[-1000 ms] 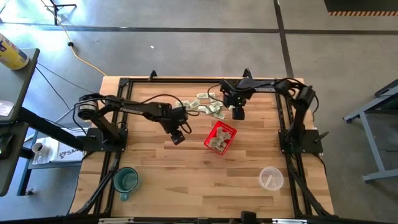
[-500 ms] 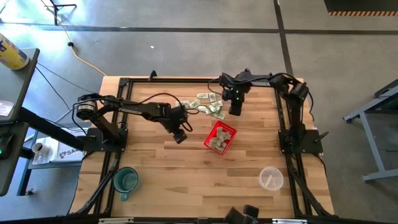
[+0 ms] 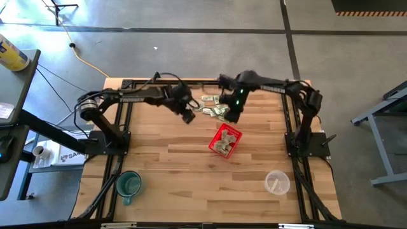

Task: Pick and place items into bin
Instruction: Put the white stevia packet into the bin

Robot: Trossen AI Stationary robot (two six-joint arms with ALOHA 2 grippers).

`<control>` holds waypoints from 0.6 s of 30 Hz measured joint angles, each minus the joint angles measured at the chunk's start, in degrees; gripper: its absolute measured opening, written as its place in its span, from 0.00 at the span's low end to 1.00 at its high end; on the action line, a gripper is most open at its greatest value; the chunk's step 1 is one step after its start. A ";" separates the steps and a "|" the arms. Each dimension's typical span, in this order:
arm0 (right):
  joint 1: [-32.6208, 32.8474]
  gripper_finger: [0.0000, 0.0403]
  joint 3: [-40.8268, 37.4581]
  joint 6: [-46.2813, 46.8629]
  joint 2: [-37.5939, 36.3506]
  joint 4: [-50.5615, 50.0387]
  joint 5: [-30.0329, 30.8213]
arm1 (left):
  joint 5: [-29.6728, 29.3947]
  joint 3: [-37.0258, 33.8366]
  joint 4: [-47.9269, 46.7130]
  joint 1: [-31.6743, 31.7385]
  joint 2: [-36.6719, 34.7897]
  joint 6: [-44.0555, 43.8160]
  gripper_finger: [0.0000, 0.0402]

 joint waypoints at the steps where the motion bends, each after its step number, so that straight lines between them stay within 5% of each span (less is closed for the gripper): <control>1: 1.84 0.03 -0.32 1.59 0.07 -0.39 0.44 | -0.02 0.06 0.02 1.24 0.00 0.26 0.59; 7: 11.07 0.18 -5.33 10.79 0.39 5.60 5.91 | 2.12 0.06 -1.86 7.32 0.07 1.97 0.59; 14: 15.68 0.56 -5.54 16.20 0.20 7.71 18.47 | -1.09 0.08 0.77 6.92 1.45 10.24 0.59; 18: 15.85 0.75 -5.39 16.81 -0.20 6.25 19.07 | -4.58 0.10 3.05 6.82 4.87 19.23 0.59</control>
